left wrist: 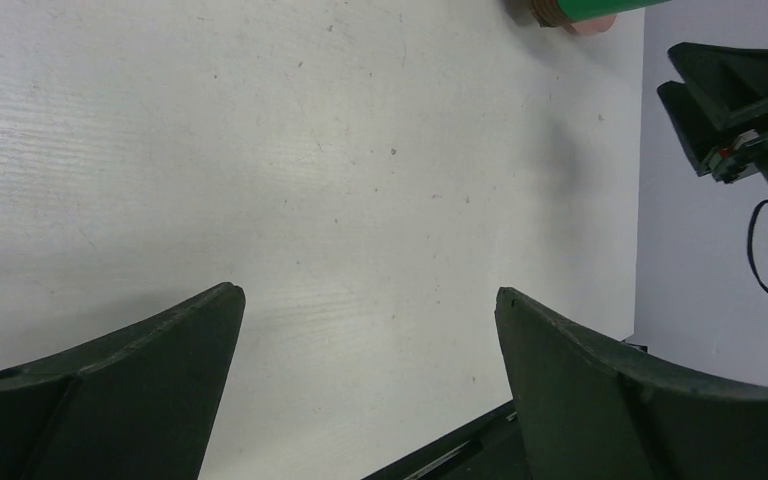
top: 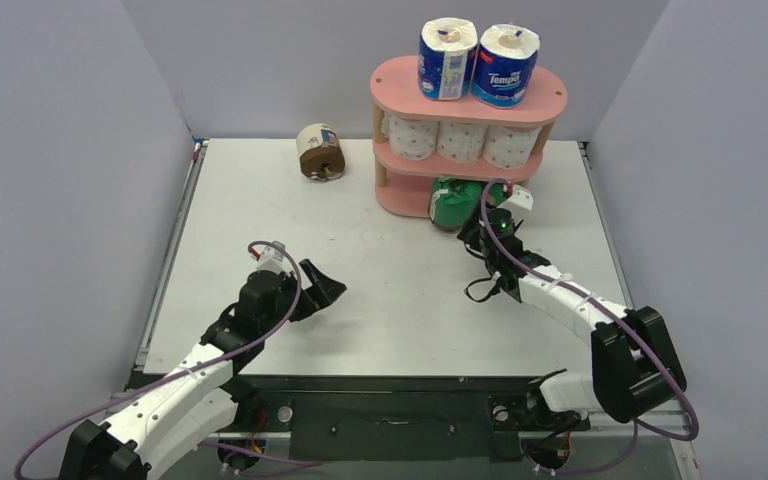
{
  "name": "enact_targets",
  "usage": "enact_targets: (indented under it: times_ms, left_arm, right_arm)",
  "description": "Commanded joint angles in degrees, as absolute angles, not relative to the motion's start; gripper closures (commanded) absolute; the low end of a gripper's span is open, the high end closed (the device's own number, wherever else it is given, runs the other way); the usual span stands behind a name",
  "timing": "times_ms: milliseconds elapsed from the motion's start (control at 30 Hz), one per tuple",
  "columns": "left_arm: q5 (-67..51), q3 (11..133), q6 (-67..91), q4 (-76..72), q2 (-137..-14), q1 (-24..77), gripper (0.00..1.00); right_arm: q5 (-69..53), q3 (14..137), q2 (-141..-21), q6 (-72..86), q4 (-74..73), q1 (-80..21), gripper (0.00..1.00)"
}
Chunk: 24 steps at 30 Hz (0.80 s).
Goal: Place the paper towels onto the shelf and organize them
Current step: Place the paper towel on the shelf.
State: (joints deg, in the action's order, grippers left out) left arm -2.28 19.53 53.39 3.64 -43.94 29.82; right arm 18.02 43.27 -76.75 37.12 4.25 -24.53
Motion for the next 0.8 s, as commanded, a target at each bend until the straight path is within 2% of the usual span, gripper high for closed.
enact_targets:
  times_ms: [0, 233, 767]
  left_arm:
    - [-2.5, 21.0, 53.2, 2.7, -42.1, 29.4, 0.03]
    - [-1.9, 20.8, 53.2, 3.6, -40.8, 29.4, 0.03]
    - [-1.4, 20.3, 53.3, 3.6, -41.2, 29.5, 0.03]
  right_arm:
    - [15.9, 39.8, -78.0, 38.4, 14.4, -22.8, 0.51]
    - [13.9, 42.2, -84.2, 40.3, 17.7, -22.7, 0.56]
    - [14.3, 48.5, -93.1, 46.7, 20.1, -22.6, 0.62]
